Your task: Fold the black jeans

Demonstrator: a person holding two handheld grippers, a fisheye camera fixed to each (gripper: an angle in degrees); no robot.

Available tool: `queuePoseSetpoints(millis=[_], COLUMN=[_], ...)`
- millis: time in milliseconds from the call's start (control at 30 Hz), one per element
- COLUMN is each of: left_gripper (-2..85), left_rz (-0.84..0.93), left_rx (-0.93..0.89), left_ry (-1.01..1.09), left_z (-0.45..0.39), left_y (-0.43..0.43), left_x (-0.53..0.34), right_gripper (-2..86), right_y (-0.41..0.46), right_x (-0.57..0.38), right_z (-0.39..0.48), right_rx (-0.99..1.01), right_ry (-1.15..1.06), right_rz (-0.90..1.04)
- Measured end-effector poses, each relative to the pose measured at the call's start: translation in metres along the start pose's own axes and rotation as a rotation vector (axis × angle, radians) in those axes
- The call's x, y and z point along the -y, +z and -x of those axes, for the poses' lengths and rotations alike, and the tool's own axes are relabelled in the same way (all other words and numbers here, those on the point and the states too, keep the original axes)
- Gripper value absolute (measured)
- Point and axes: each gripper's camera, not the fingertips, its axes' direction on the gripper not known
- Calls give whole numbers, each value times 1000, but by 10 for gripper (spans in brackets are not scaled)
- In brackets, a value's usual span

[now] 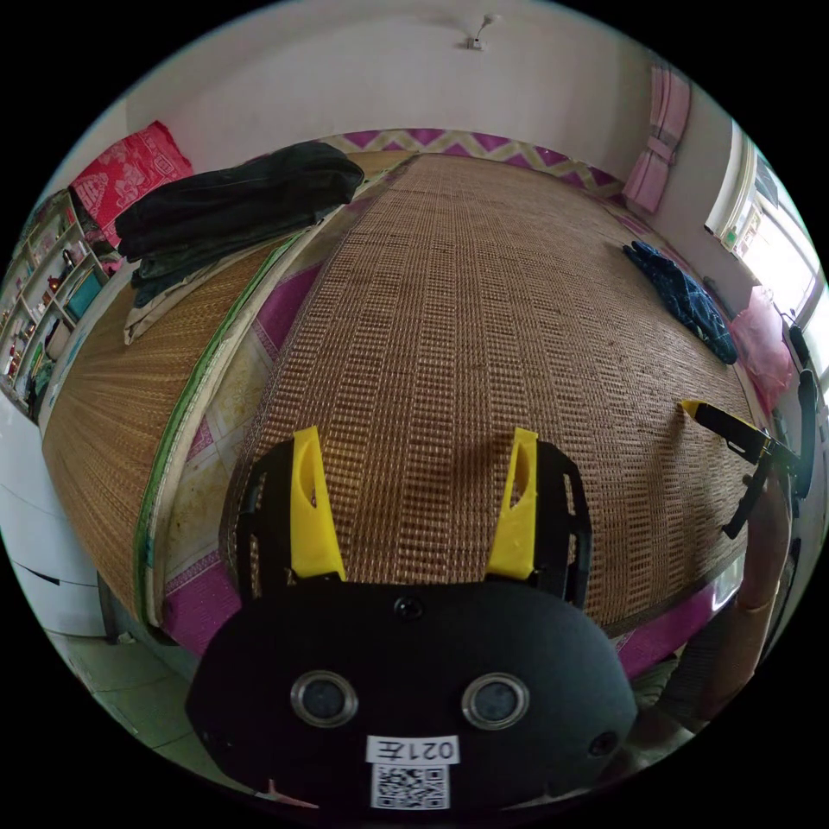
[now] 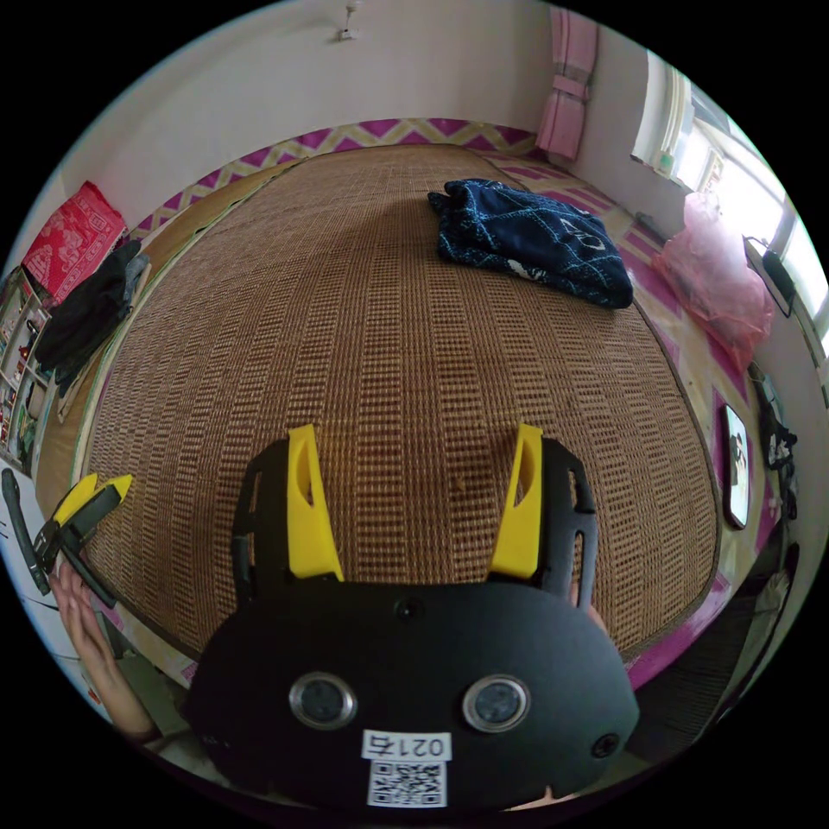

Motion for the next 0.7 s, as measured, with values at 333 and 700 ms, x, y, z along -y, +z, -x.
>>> queuePoseSetpoints(millis=[333,700], left_gripper=[284,255], left_rz=[0,-2], left_rx=[0,3], left_ry=[2,-5], left_z=[11,31], left_y=[-19,-48], left_x=[-11,-28], right_gripper=[295,279], right_y=[-12,-30], right_x=[14,33], right_z=[18,45], right_rx=[1,-2], right_ry=[0,-13], right_rz=[0,6])
